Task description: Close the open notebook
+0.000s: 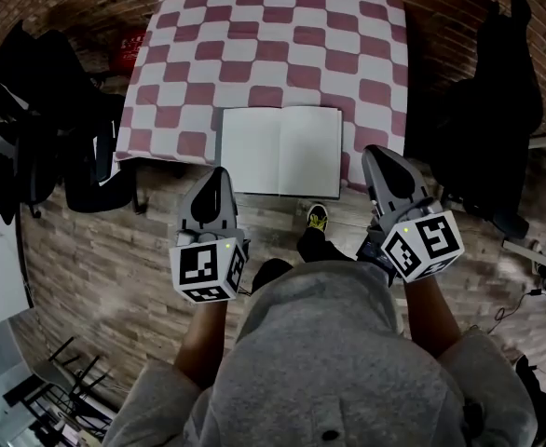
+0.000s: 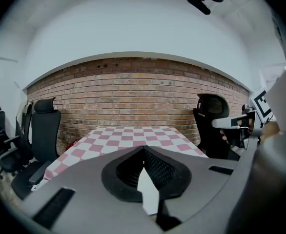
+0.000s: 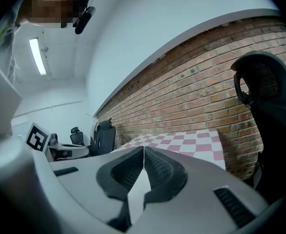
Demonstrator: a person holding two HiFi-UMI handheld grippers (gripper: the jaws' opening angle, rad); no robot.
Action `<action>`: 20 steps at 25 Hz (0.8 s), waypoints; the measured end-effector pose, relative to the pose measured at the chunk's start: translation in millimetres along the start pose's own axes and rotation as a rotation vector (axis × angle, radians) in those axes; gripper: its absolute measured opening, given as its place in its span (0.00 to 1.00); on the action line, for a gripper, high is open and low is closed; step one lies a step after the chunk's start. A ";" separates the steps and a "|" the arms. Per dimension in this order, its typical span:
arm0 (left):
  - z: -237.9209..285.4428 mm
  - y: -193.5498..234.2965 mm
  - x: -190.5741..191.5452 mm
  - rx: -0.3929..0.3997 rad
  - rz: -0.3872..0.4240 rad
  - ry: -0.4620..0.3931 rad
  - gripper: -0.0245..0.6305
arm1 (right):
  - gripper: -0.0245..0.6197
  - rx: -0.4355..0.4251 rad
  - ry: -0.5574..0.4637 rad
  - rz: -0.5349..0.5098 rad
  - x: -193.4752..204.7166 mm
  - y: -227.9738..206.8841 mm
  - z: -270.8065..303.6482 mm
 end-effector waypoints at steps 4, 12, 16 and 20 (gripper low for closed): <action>3.0 -0.2 1.4 -0.016 -0.010 0.000 0.05 | 0.08 -0.012 0.001 0.004 2.4 -6.9 4.8; -2.3 4.5 13.7 -0.012 -0.082 0.021 0.06 | 0.08 -0.059 0.000 0.022 10.9 -5.5 10.2; -3.5 13.5 16.6 -0.029 -0.084 0.027 0.06 | 0.08 -0.086 -0.005 0.033 15.6 -2.2 17.2; -3.3 22.3 21.2 -0.047 -0.093 0.039 0.06 | 0.08 -0.117 0.010 0.028 20.0 0.5 22.2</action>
Point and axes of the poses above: the fingertips, and each gripper's own axes: z forward along the fingers, y to its left, x out of its underside, the point moved 7 cm from there along -z, backward along the fingers, and after that the axes turned 9 degrees about -z, right-handed, at the moved point
